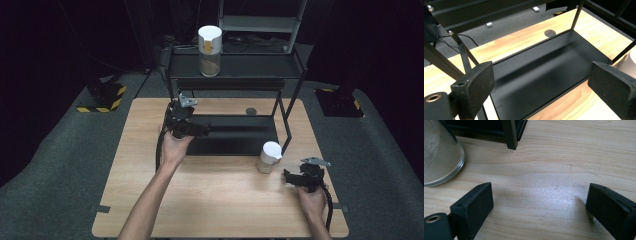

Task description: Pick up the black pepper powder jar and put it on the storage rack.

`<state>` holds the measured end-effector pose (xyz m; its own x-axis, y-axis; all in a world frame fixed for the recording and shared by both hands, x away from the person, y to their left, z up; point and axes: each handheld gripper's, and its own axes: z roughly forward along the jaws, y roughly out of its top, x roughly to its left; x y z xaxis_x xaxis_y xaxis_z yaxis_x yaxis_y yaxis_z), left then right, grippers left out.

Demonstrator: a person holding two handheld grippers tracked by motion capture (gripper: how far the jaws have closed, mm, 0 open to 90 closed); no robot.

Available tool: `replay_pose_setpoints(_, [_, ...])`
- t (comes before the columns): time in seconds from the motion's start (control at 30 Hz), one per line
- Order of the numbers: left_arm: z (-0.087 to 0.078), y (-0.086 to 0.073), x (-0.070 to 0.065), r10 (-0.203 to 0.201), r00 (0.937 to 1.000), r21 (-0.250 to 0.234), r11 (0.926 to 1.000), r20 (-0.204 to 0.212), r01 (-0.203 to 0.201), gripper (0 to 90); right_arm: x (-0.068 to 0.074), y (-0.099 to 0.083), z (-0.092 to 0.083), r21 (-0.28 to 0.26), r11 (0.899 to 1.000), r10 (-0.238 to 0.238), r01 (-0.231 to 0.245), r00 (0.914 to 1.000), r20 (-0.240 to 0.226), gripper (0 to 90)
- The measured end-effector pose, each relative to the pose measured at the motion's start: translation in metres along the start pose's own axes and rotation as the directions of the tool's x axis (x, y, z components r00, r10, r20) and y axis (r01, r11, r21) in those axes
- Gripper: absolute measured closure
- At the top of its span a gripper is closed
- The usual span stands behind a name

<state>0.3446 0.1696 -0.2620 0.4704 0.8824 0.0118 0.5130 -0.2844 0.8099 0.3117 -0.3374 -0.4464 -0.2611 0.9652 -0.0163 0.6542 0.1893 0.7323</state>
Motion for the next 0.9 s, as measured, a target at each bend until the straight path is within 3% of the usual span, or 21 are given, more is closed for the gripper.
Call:
replay_pose_setpoints(0.53, [0.01,-0.03,0.005,-0.052,0.9986,0.005,0.9986,0.013,0.052,7.0,0.0,0.0,0.0,-0.001,1.0,0.0,0.0,1.0,0.0,7.0])
replay_pose_setpoints(0.9, [0.019,-0.053,0.006,-0.074,0.9973,0.016,0.9971,-0.001,0.074,6.9,0.0,0.0,0.0,-0.002,1.0,0.0,0.0,1.0,0.0,7.0])
